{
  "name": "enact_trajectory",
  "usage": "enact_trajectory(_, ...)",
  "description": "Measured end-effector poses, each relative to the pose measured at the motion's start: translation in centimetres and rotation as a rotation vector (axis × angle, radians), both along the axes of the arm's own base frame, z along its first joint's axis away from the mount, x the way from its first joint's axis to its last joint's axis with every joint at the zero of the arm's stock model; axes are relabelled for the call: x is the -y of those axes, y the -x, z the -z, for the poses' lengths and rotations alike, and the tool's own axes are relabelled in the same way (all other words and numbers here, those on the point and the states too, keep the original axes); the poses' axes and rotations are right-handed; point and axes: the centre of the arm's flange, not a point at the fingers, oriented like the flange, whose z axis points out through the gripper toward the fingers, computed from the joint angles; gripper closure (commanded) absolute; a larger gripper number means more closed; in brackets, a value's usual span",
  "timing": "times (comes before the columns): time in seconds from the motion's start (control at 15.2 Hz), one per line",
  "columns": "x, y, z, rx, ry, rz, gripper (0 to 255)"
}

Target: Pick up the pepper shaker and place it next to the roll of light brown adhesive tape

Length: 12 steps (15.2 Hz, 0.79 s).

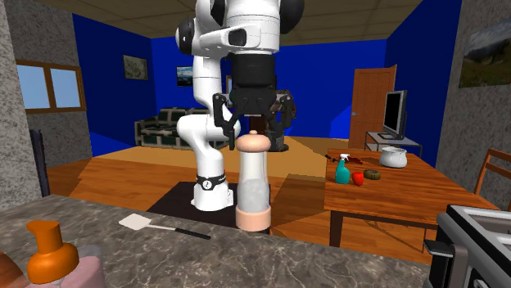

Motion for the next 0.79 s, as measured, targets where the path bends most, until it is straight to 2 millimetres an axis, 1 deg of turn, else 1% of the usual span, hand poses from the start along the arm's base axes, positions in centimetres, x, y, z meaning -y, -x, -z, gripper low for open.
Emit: enact_trajectory(0.79,0.1,0.1,-6.4,0.000,0.000,0.000,255)
